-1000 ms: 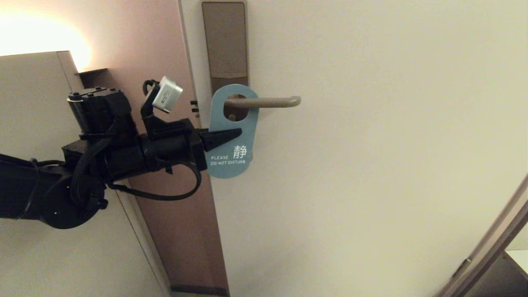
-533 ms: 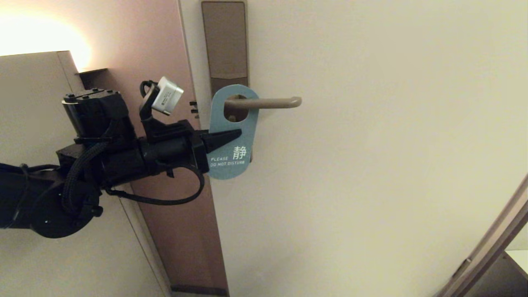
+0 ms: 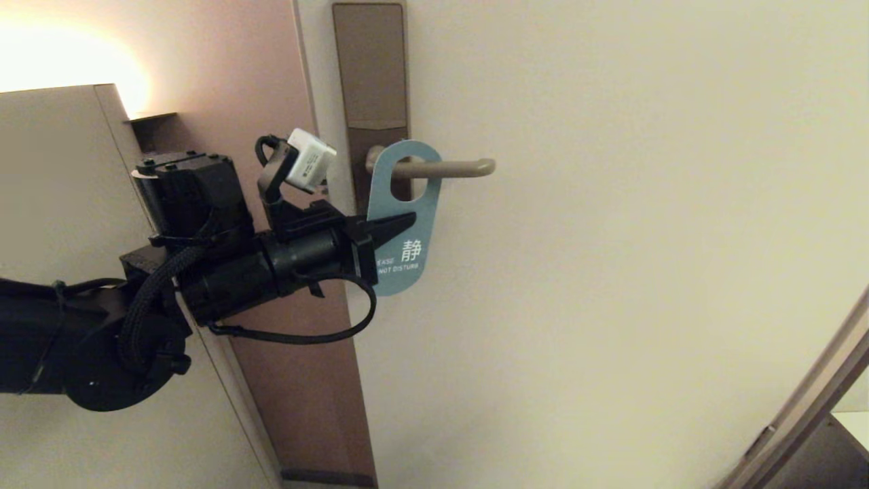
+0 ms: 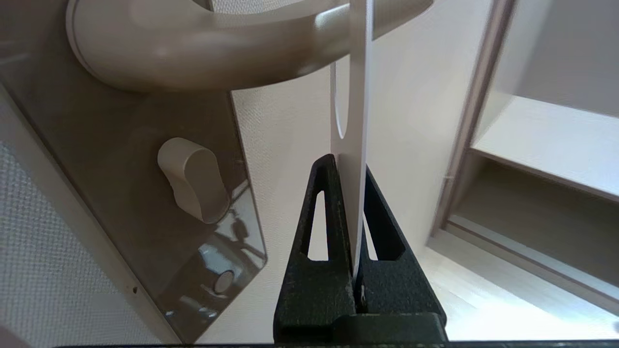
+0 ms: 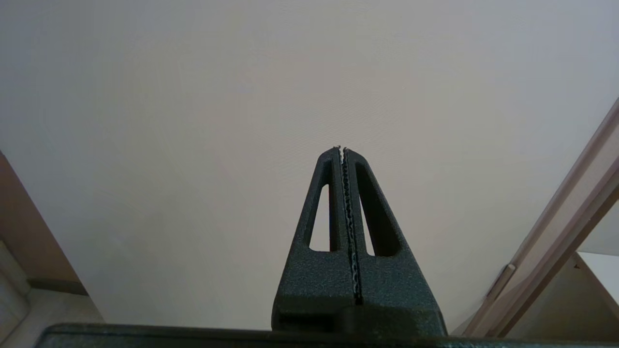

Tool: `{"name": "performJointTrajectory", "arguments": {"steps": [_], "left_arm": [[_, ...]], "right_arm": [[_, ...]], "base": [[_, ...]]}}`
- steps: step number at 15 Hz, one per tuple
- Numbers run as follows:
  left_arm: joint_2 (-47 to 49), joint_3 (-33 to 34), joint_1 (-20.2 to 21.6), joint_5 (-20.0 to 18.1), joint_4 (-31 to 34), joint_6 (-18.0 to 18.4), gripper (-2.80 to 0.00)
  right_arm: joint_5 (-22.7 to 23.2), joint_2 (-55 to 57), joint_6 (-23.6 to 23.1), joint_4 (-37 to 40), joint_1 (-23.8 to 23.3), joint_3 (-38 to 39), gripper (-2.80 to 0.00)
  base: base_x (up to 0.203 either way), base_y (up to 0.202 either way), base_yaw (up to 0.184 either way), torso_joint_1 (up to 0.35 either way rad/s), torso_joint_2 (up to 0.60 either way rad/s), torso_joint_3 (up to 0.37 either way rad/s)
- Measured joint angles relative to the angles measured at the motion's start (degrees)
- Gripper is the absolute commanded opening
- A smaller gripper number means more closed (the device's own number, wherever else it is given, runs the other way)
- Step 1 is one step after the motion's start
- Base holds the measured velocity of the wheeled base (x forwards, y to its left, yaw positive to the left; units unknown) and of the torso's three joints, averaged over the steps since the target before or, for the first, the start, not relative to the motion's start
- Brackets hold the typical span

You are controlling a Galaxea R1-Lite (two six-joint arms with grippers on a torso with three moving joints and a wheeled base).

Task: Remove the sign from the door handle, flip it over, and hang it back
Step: Take down the sign

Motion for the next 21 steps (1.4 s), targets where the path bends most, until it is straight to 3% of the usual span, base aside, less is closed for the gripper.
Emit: {"name": "performJointTrajectory", "arguments": {"steps": [9,21], "left_arm": [[2.35,-0.51,-1.68,9.95,-0.22,1.90,-2.80],[5.42,-7.41,-5.24,13.89,1.22,2.00,-2.80]], "right_arm": [[0.02,0.00,-0.01,0.01,-0.05,-0.02,-2.80],[0.02,0.00,-0.01,0.02,0.00,0.00,-2.80]], "base": [[0.000,0.000,0.000,0.000,0.00,0.000],[0.000,0.000,0.000,0.000,0.00,0.000]]}}
